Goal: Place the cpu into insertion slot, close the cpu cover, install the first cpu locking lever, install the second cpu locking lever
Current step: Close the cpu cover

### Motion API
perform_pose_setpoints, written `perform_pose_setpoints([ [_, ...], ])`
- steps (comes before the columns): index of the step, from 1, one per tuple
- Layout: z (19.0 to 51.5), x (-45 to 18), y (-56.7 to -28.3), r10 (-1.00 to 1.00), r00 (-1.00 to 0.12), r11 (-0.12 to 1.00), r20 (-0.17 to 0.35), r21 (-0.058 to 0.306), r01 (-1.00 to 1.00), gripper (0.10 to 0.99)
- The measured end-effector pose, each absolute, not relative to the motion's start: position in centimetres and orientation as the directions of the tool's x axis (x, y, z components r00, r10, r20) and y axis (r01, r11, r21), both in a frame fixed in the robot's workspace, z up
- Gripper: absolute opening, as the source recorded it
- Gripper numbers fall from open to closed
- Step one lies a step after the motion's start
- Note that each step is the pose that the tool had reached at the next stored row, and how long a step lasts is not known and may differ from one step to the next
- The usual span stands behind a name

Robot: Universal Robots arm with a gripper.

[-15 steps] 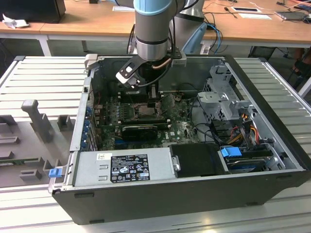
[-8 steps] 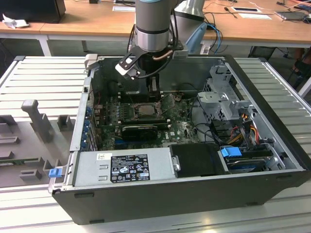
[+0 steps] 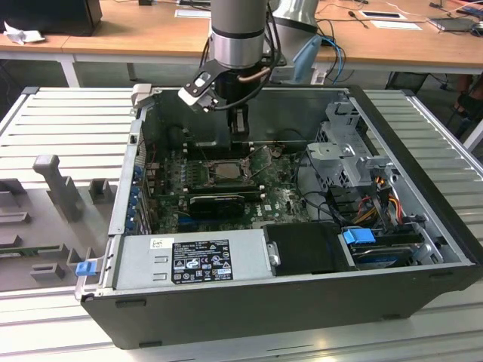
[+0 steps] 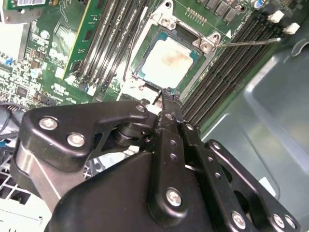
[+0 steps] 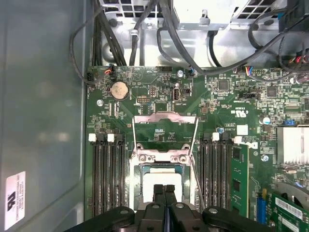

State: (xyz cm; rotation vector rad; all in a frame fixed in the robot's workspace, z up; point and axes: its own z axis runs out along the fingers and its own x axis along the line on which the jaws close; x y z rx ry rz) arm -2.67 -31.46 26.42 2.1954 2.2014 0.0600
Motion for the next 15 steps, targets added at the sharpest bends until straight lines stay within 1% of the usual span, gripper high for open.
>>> perform_pose_setpoints([
  [15, 26.4, 0.8, -31.4, 1.000, -0.003, 0.003, 0.005, 0.050, 0.999, 0.106],
])
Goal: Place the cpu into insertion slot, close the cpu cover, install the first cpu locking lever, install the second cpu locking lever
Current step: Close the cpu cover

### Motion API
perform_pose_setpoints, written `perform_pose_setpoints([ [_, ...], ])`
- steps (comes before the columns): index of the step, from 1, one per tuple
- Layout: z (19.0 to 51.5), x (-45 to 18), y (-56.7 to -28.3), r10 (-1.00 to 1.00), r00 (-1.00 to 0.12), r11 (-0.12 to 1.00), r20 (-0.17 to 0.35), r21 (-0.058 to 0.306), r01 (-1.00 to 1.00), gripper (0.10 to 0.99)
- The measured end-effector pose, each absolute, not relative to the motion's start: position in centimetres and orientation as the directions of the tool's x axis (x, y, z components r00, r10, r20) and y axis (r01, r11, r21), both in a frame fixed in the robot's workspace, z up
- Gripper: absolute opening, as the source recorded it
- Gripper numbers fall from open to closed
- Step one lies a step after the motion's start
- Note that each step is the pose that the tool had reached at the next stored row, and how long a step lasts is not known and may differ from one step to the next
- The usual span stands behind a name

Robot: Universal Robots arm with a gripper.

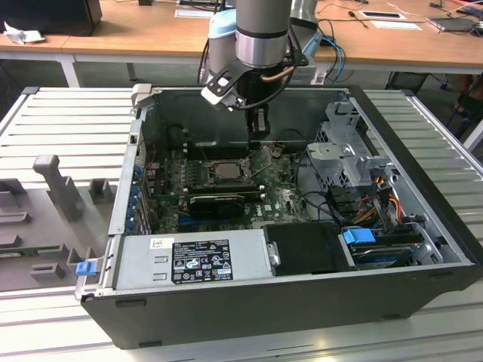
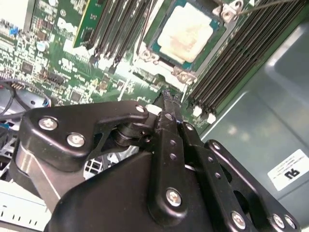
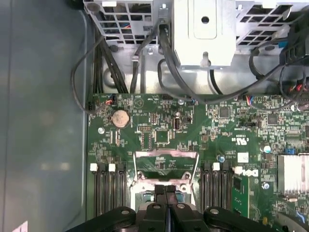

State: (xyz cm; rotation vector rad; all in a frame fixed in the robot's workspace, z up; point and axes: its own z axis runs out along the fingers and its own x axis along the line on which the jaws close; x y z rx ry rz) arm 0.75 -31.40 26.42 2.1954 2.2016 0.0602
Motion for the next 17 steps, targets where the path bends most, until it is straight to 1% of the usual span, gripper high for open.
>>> perform_pose_setpoints([
  [17, 26.4, 4.6, -31.3, 1.000, -0.003, 0.003, 0.005, 0.050, 0.999, 0.106],
])
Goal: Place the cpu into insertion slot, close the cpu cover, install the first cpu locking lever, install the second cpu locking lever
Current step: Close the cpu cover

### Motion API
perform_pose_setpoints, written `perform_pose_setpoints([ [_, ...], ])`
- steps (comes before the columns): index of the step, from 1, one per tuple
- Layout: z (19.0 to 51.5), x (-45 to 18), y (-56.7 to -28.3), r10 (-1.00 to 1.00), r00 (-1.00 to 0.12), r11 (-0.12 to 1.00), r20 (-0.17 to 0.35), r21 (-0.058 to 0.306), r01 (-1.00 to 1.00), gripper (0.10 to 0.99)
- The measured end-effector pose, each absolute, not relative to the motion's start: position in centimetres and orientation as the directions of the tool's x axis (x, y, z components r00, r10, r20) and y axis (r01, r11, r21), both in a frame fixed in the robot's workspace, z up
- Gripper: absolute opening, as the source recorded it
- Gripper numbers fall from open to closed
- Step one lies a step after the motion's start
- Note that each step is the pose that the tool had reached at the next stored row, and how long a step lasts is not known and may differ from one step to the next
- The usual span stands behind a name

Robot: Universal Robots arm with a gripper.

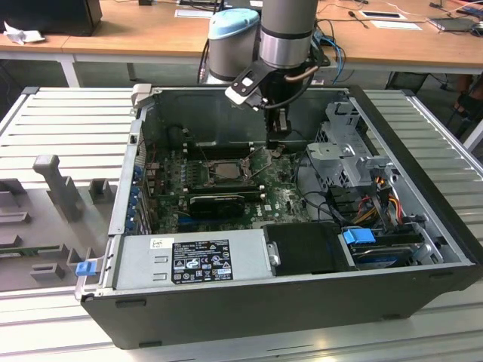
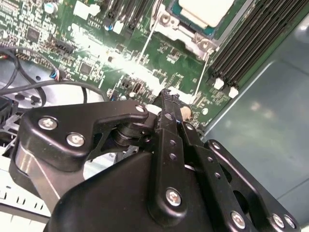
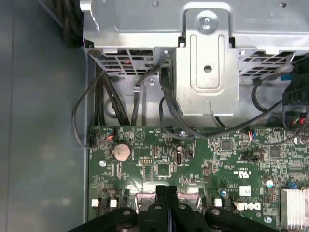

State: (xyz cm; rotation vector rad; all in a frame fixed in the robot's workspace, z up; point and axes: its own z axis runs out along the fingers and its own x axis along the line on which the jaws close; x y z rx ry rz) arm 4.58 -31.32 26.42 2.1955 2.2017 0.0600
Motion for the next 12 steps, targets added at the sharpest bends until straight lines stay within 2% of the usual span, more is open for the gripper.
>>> perform_pose_setpoints([
  [12, 26.02, 5.59, -31.32, 1.000, -0.003, 0.003, 0.005, 0.049, 0.999, 0.106],
])
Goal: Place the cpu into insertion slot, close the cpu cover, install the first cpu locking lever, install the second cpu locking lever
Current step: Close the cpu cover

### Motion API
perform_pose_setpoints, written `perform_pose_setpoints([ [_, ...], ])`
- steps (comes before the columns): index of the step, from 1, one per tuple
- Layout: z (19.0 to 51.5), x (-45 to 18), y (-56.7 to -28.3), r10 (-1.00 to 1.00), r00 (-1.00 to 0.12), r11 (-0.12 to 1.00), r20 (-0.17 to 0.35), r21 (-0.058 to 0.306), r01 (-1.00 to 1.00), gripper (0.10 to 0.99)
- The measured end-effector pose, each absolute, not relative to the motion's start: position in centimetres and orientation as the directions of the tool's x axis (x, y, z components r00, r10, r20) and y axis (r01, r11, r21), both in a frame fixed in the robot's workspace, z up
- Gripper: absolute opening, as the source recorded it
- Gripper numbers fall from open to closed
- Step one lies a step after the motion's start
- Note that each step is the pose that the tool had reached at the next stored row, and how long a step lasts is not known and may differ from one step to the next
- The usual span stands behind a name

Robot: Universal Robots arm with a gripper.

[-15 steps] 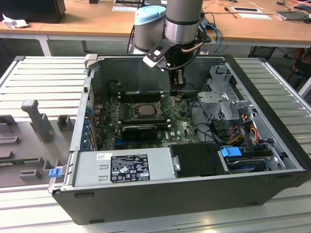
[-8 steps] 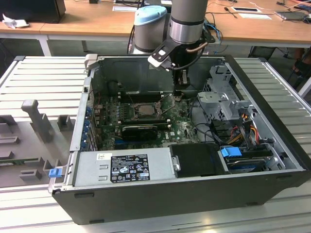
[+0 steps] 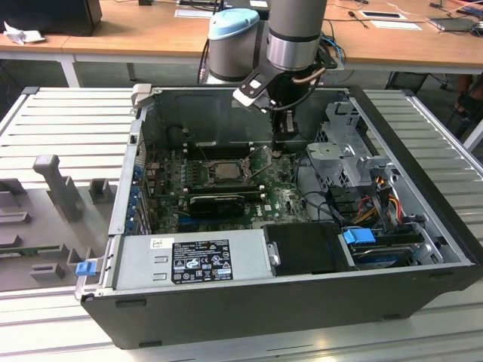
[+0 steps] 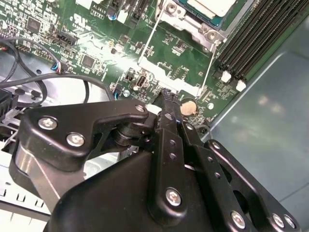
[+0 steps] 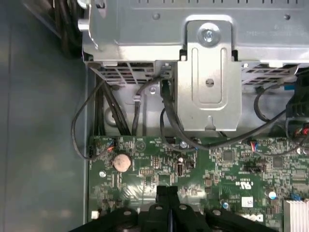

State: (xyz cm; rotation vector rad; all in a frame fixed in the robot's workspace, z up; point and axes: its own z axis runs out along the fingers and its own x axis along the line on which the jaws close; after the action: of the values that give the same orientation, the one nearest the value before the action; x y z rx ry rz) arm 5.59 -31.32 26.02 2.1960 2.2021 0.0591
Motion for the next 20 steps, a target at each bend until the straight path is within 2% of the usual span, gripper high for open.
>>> perform_pose_setpoints([
  [7, 24.8, 6.4, -31.3, 1.000, -0.003, 0.003, 0.005, 0.047, 0.999, 0.106],
  [9, 24.8, 6.4, -31.3, 1.000, -0.003, 0.003, 0.005, 0.023, 1.000, 0.106],
  [11, 24.7, 6.4, -31.3, 1.000, -0.002, 0.003, 0.011, -0.021, 1.000, 0.106],
  [13, 24.7, 6.4, -31.3, 1.000, -0.002, 0.003, 0.014, -0.034, 0.999, 0.106],
  [20, 24.7, 4.8, -31.3, 1.000, -0.004, 0.004, 0.014, -0.032, 0.999, 0.106],
])
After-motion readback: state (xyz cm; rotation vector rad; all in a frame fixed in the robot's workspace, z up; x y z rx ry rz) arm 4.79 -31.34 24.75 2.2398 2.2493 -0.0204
